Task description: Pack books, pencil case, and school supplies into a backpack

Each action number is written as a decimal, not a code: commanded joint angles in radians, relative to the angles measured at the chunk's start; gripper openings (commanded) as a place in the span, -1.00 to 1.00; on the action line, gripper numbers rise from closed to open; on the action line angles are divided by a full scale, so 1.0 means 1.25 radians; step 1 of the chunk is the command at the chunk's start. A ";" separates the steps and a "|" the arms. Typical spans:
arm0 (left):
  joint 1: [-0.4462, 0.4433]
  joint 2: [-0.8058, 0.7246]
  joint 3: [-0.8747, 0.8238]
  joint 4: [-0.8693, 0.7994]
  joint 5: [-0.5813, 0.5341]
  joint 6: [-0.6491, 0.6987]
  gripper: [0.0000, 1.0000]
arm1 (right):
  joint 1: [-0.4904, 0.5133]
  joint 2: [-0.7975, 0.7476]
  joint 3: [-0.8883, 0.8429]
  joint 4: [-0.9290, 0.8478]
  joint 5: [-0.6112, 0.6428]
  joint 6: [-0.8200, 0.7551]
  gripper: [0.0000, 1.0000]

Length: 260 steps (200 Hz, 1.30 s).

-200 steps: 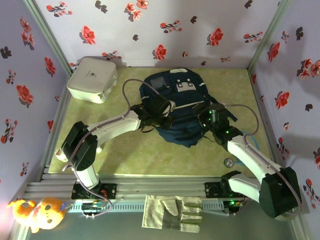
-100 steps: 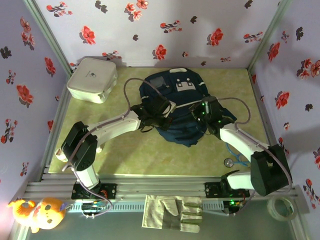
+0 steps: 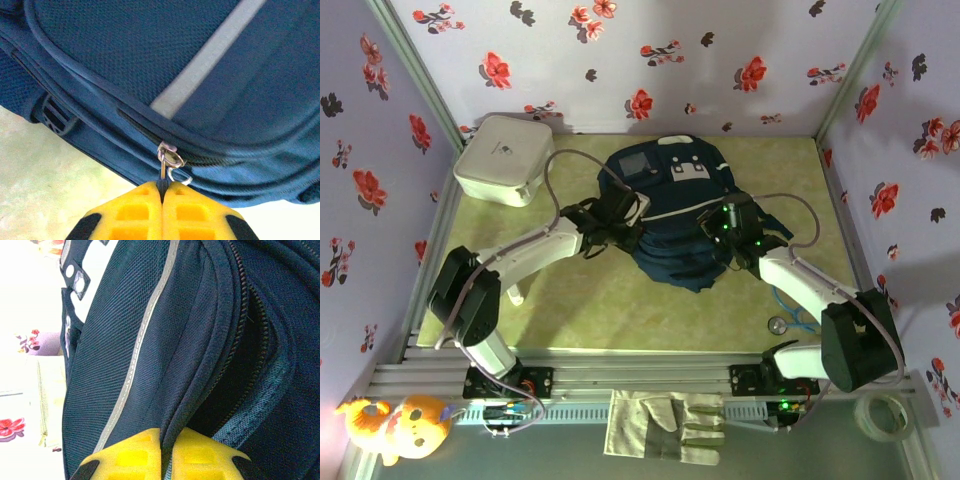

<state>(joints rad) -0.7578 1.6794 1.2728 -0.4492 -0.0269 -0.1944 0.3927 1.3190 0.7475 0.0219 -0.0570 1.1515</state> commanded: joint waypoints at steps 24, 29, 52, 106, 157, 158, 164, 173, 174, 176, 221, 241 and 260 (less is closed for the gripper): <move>0.078 0.076 0.126 0.003 -0.042 0.031 -1.00 | 0.051 0.019 0.005 0.058 -0.003 -0.003 -0.80; 0.084 0.082 0.134 0.002 -0.042 0.032 -1.00 | 0.061 0.020 0.002 0.067 0.000 0.007 -0.80; 0.111 0.098 0.151 0.001 -0.042 0.023 -1.00 | 0.112 0.033 -0.019 0.154 0.008 0.058 -0.79; 0.153 -0.002 0.043 0.031 -0.088 -0.051 -0.34 | 0.147 0.055 0.021 0.089 0.023 0.044 0.08; 0.204 -0.210 -0.169 -0.012 -0.170 -0.198 0.34 | 0.146 -0.063 0.047 -0.099 0.144 -0.118 0.57; 0.205 -0.213 -0.174 -0.014 -0.172 -0.202 0.36 | 0.146 -0.065 0.048 -0.102 0.146 -0.122 0.58; 0.217 -0.236 -0.201 -0.027 -0.186 -0.221 0.42 | 0.145 -0.077 0.050 -0.115 0.161 -0.139 0.61; 0.233 -0.269 -0.243 -0.042 -0.203 -0.254 0.50 | 0.141 -0.090 0.054 -0.133 0.177 -0.162 0.64; 0.236 -0.272 -0.248 -0.045 -0.205 -0.258 0.50 | 0.141 -0.091 0.055 -0.135 0.177 -0.163 0.64; 0.241 -0.279 -0.257 -0.047 -0.208 -0.264 0.52 | 0.140 -0.094 0.056 -0.139 0.180 -0.169 0.64; 0.370 -0.398 -0.440 -0.084 -0.234 -0.368 0.75 | 0.130 -0.089 0.081 -0.154 0.184 -0.232 0.73; 0.400 -0.438 -0.496 -0.072 -0.274 -0.380 0.75 | 0.130 -0.066 0.104 -0.156 0.164 -0.267 0.78; 0.430 -0.455 -0.521 -0.073 -0.284 -0.381 0.71 | 0.131 -0.037 0.143 -0.190 0.145 -0.306 0.79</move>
<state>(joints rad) -0.2562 1.1519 0.6537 -0.5308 -0.3183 -0.6205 0.5610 1.2358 0.8539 -0.1650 0.1314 0.8631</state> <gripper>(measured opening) 0.872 0.894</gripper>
